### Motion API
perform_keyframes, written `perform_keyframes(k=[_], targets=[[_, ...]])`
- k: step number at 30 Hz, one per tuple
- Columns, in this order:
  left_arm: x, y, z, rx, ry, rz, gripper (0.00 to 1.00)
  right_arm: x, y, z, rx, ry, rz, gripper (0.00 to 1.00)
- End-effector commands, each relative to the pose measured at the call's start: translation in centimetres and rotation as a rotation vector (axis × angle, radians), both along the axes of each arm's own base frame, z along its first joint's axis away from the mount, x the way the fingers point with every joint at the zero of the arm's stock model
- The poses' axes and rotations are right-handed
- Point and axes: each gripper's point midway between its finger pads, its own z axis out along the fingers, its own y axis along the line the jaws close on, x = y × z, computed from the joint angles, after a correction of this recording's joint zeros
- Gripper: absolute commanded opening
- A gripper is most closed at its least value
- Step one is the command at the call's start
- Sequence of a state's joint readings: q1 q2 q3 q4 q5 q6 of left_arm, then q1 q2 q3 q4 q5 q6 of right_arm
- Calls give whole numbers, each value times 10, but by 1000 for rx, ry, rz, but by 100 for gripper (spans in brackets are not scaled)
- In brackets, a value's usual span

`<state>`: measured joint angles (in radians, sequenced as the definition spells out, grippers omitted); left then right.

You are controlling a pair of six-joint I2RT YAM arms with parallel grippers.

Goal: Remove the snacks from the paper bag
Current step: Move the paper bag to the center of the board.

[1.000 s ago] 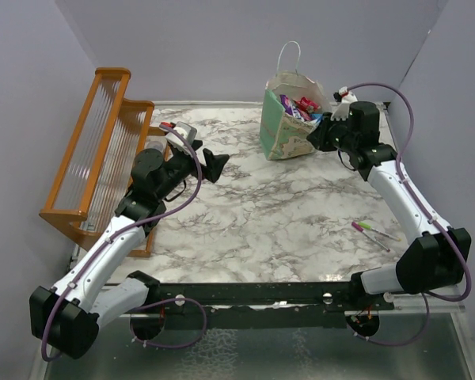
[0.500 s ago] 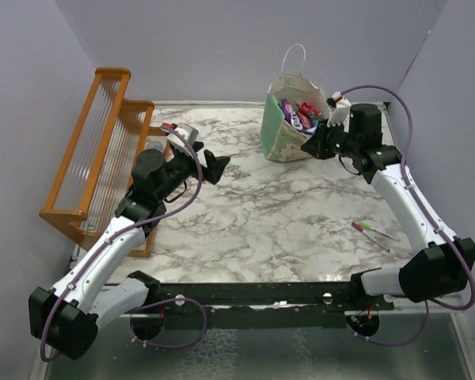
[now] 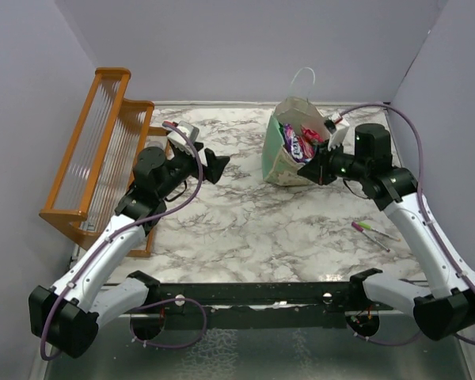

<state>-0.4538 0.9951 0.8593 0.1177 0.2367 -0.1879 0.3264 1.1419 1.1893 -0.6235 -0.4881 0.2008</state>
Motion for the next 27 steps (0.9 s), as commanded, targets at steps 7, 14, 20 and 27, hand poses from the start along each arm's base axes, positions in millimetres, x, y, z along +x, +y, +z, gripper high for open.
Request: perform_keyframes(k=[7, 14, 20, 27], targets=[[-18, -34, 25, -229, 142, -160, 85, -61, -26, 15, 48, -78, -69, 2], [-14, -68, 60, -295, 158, -230, 85, -68, -46, 28, 62, -167, -179, 3], [31, -96, 67, -237, 188, -127, 81, -74, -56, 42, 72, -235, -219, 4], [83, -113, 63, -195, 225, 22, 68, -77, -71, 55, 61, -299, -284, 7]])
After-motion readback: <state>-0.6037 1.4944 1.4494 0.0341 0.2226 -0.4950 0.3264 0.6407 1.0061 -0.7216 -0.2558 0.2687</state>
